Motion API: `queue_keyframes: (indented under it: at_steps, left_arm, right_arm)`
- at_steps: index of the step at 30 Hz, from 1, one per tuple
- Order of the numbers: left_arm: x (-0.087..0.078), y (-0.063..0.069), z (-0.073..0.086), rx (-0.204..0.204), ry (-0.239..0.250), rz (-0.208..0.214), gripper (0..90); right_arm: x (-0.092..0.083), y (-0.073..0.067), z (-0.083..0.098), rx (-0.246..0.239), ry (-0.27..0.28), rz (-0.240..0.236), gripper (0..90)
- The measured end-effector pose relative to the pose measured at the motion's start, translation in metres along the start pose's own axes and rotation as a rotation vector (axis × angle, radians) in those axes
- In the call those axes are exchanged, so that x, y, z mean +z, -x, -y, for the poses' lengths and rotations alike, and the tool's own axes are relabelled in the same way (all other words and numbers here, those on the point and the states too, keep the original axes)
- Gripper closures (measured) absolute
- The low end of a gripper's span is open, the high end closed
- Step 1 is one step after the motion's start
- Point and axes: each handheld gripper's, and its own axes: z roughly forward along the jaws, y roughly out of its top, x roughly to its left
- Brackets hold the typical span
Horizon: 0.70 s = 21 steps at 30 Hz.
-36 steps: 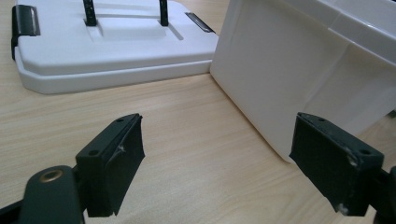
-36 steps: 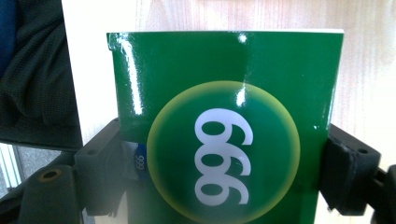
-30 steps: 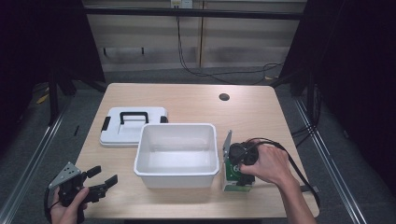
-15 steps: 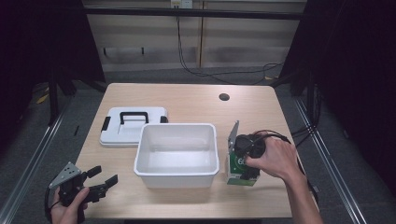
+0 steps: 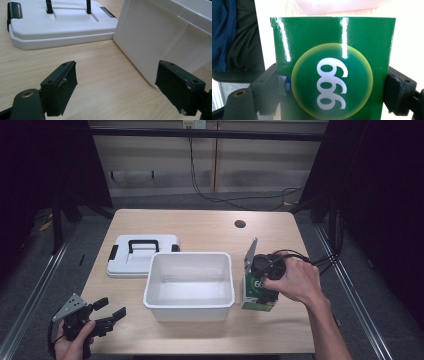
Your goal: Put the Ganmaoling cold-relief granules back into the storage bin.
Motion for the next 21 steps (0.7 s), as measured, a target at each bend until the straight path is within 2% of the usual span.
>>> queue_keyframes:
  at_steps: [5,6,21]
  left_arm:
    - [0.0,0.0,0.0,0.001,0.0,0.0,16.8]
    - [-0.001,-0.001,0.0,0.017,-0.007,-0.004,16.8]
    - [0.0,-0.001,0.0,0.012,-0.009,0.006,16.8]
  right_arm:
    - [-0.006,0.003,-0.002,-0.004,0.009,0.005,16.5]
    - [-0.007,0.003,-0.003,-0.006,0.01,0.006,16.5]
    - [-0.033,0.006,-0.012,0.004,0.022,0.028,16.4]
